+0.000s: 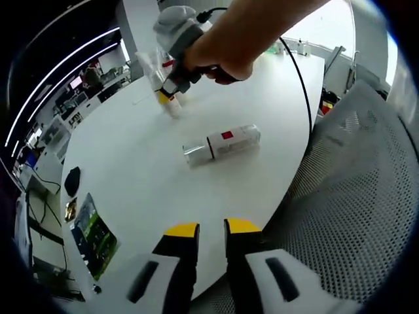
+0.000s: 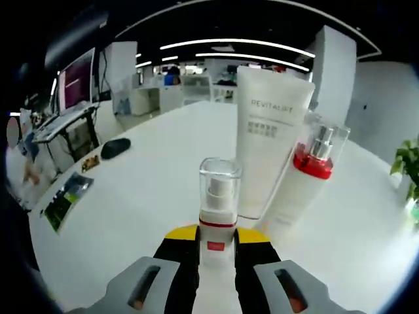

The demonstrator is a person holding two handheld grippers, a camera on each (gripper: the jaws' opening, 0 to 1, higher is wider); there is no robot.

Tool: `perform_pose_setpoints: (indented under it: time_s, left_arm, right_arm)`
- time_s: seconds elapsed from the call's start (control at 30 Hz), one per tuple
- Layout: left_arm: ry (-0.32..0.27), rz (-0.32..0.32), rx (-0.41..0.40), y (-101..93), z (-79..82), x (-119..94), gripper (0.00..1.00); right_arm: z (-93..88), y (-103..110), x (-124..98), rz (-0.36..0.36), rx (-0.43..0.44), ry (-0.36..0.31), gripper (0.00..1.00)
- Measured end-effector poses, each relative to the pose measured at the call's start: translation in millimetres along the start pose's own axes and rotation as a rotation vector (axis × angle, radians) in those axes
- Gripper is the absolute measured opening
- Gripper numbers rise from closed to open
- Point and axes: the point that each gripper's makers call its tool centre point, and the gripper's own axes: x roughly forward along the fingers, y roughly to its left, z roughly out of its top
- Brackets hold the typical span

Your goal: Arrange the skincare products in the storage area until every visible bottle or jar stands upright without overlapping.

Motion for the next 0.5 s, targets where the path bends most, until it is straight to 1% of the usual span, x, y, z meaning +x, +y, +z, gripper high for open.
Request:
perform_pose_setpoints:
  time_s: [0.1, 0.2, 0.3, 0.5]
  left_arm:
    - [0.001, 0.000, 0.001, -0.2, -0.3, 0.1, 0.10]
    - [-0.004, 0.000, 0.001, -0.2, 0.3, 0.1, 0.09]
    - [0.001, -0.001, 0.005, -0.6, -0.8, 0.8, 0.09]
    - [0.010, -0.001, 0.009, -0.8, -2.4, 1.2, 0.08]
  right_arm:
    - [-2.8, -3.0, 2.9, -0.003, 0.012, -0.010, 0.14]
    - [-6.3, -4.4, 4.6, -0.010, 0.013, -0.001, 0.14]
    - [-8.8, -4.5, 3.1, -0.024, 0.058, -0.003, 0.14]
    - [-5.4, -6.8, 6.9, -0.046, 0.063, -0.003, 0.14]
